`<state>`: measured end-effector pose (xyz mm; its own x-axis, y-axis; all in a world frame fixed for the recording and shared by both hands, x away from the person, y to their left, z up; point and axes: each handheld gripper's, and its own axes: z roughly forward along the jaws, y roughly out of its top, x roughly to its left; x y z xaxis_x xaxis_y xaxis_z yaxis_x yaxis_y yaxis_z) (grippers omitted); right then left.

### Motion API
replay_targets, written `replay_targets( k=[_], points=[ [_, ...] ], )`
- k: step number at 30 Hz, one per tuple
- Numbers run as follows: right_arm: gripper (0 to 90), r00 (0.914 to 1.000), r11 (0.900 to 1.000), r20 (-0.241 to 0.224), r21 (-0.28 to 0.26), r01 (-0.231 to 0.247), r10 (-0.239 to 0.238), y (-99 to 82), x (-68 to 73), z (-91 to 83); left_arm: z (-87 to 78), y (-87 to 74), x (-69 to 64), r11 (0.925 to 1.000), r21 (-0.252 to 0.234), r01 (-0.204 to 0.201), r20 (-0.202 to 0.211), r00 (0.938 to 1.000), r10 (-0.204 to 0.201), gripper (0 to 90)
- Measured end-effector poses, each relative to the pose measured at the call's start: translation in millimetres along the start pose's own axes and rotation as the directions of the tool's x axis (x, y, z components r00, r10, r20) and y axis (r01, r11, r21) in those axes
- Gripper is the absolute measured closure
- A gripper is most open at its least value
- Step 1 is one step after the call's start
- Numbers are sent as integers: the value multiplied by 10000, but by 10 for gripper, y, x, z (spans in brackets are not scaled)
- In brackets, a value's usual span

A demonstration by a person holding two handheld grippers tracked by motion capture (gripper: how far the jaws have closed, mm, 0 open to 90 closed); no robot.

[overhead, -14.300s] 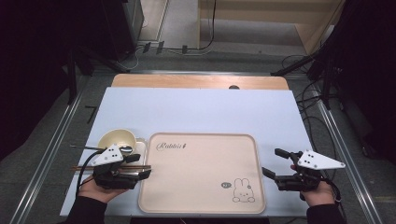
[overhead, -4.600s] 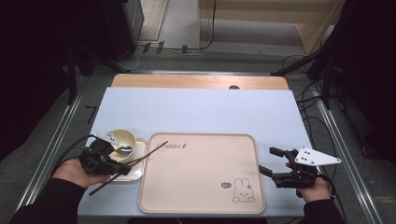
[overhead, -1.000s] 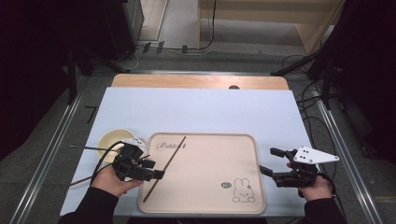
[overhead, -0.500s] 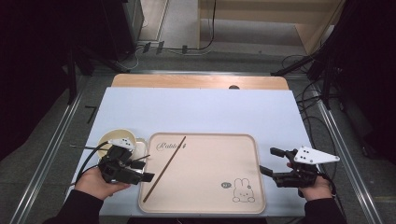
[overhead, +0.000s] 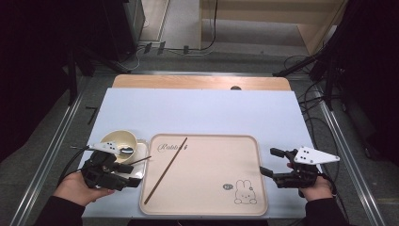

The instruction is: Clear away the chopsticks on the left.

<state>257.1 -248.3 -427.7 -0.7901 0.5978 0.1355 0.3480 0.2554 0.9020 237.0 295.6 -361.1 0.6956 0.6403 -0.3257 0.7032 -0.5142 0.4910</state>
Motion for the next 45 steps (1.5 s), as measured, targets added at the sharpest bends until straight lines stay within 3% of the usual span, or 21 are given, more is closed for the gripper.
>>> replay_targets(
  k=[5,17,20,30,33,45],
  points=[
    [218,10000,10000,-46,-32,75,-75,5,5,17,-61,-59,16,9997,-48,-260,-144,9996,259,370],
    [218,10000,10000,-53,-52,57,-57,10,5,13,-209,-234,143,9996,-285,-3,-661,9978,-16,378],
    [218,10000,10000,-53,-54,79,-79,11,7,13,-228,-276,181,9996,-274,-76,-744,9972,55,373],
    [218,10000,10000,-43,-43,86,-86,13,12,14,-283,-409,304,9995,-213,252,-1045,9942,-273,368],
    [218,9999,9999,-40,-16,104,-104,14,16,17,-299,-446,330,9994,-338,91,-1139,9934,-129,369],
    [218,9999,9999,-55,-17,129,-129,17,18,16,-320,-544,473,9984,-326,462,-1824,9819,-514,369]
  ],
)
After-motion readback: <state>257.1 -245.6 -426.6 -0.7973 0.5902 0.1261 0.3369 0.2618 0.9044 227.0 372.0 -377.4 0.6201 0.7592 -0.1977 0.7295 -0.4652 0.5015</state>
